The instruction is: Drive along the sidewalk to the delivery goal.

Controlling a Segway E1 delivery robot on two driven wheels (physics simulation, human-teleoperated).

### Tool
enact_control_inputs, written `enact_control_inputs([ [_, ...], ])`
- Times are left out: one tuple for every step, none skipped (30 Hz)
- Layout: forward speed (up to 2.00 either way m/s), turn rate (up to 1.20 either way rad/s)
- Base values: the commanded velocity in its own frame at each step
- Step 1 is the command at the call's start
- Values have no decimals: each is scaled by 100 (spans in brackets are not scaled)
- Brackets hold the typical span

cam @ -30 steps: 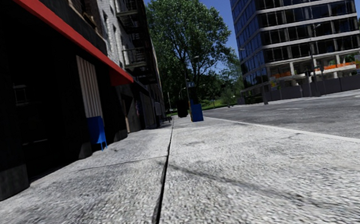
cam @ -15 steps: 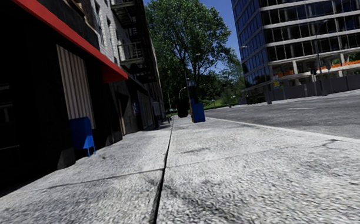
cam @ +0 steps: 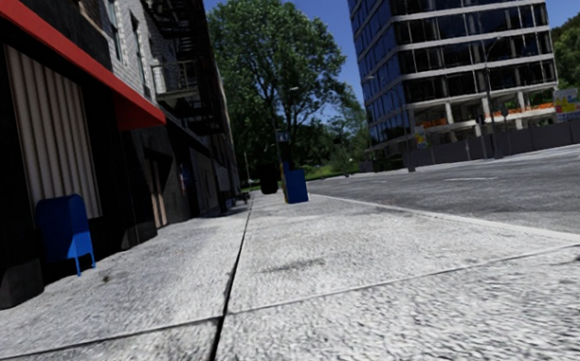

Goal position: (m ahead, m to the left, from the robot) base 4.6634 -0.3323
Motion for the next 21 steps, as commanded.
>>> enact_control_inputs([
  [200, -18],
  [200, 0],
  [200, 0],
  [200, 0],
  [200, 0],
  [200, 0],
  [200, 0],
  [200, 0],
  [200, 0],
  [200, 0],
  [200, 0],
  [200, 0],
  [200, 0],
  [200, 0],
  [200, 0],
  [200, 0],
  [200, 0],
  [200, 0],
  [200, 0],
  [200, 0],
  [200, 0],
])
